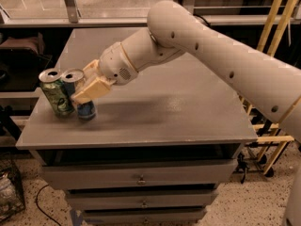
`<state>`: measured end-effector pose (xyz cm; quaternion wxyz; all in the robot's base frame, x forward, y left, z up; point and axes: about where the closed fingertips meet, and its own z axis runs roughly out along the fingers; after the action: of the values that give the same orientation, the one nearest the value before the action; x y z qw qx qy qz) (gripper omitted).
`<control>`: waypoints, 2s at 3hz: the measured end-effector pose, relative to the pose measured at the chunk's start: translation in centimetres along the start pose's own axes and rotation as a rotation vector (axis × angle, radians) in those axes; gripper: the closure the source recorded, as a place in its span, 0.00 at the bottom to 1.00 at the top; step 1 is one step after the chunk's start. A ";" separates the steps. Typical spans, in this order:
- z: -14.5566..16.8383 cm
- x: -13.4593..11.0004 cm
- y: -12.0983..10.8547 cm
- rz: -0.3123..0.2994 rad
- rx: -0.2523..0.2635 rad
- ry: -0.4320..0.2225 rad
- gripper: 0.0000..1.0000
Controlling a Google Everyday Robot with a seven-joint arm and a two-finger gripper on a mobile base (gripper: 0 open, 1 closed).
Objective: Move redbull can near green can
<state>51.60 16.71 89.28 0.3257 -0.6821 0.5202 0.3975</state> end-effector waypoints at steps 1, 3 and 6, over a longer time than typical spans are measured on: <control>0.2 -0.1 0.1 -0.001 -0.003 0.000 0.82; 0.6 -0.3 0.3 -0.006 -0.013 0.000 0.27; -1.2 -0.2 0.2 -0.017 -0.001 0.045 0.00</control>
Offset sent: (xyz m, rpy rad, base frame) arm -0.0012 0.0014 0.0000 -0.0002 0.0003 0.0034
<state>51.57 15.75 90.02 0.3171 -0.6956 0.5212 0.3795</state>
